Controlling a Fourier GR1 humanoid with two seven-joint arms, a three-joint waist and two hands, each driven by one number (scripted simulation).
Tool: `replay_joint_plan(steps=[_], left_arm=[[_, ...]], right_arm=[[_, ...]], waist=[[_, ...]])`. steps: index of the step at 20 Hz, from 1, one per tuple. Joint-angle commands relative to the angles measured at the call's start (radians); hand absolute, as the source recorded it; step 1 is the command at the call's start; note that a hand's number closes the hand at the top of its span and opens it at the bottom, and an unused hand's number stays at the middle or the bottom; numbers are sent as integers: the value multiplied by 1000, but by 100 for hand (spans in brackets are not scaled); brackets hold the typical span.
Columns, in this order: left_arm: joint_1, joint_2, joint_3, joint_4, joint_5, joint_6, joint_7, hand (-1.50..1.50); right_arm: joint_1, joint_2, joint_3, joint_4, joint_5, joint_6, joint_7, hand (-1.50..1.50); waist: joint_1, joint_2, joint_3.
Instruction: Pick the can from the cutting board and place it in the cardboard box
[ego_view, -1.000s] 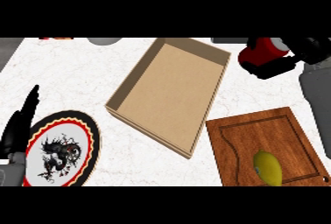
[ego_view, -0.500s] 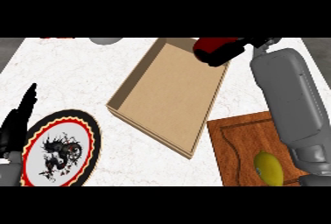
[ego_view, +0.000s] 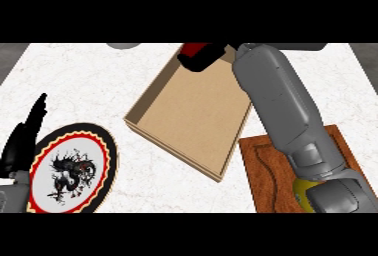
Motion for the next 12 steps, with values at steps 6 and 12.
replay_joint_plan(steps=[6, 12], left_arm=[[-34, -39, -31, 54, -36, 18, -41, 0], [-30, -30, -22, 27, -21, -1, -38, 0]], right_arm=[[-129, 57, 18, 319, 36, -228, 37, 150], [-174, 58, -5, 455, -82, -173, 77, -150]], waist=[[26, 12, -1], [57, 14, -1]])
